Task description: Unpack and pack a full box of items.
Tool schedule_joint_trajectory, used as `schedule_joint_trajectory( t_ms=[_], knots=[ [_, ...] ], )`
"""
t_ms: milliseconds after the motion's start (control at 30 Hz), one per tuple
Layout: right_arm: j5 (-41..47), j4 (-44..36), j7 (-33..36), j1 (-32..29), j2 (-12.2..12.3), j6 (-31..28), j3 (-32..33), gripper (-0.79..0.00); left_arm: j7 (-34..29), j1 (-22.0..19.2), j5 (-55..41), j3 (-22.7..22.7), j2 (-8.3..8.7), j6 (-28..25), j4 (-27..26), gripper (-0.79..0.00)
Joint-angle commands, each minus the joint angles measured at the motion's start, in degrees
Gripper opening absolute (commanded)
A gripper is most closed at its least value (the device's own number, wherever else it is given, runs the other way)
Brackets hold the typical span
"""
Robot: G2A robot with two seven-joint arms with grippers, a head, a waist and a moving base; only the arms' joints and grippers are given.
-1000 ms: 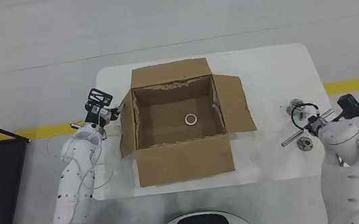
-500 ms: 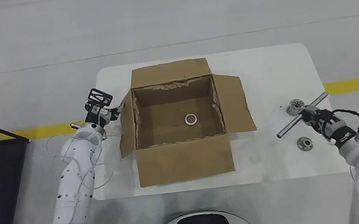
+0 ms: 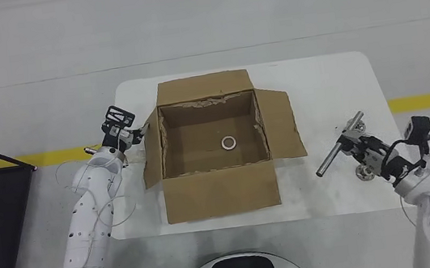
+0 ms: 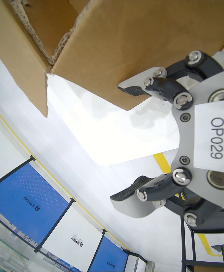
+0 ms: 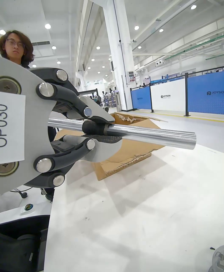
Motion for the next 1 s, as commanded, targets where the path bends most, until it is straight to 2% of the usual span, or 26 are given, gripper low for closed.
schedule_joint_trajectory(
  t_ms=[0,67,167,300,433,567,633,733,967],
  knots=[
    [0.00,0.00,0.01,0.00,0.00,0.00,0.00,-0.785,0.00,0.00,0.00,0.00,0.00,0.00,0.00,0.000],
    [-2.53,-1.20,-0.60,-0.25,0.14,-0.60,-2.18,-0.785,0.00,0.00,0.00,0.00,0.00,0.00,0.00,0.000],
    [-6.55,-5.24,-3.54,0.67,0.12,1.27,-9.90,-0.785,0.00,0.00,0.00,0.00,0.00,0.00,0.00,0.000],
    [-10.35,-8.12,-8.19,4.77,0.05,7.33,-20.74,-0.785,0.00,0.00,0.00,0.00,0.00,0.00,0.00,0.000],
    [-16.11,-7.42,-16.42,11.03,-0.35,13.80,-33.24,-0.785,0.00,0.00,0.00,0.00,0.00,0.00,0.00,0.000],
    [-18.62,-2.44,-25.51,17.56,-1.28,18.55,-44.52,-0.785,0.00,0.00,0.00,0.00,0.00,0.00,0.00,0.000],
    [-18.79,1.40,-29.96,20.13,-1.92,19.65,-49.81,-0.785,0.00,0.00,0.00,0.00,0.00,0.00,0.00,0.000],
    [-23.51,8.85,-36.01,24.00,-2.65,20.51,-57.26,-0.785,0.00,0.00,0.00,0.00,0.00,0.00,0.00,0.000],
    [-28.94,21.63,-42.24,28.24,-3.74,20.29,-66.09,-0.785,0.00,0.00,0.00,0.00,0.00,0.00,0.00,0.000]
  ],
)
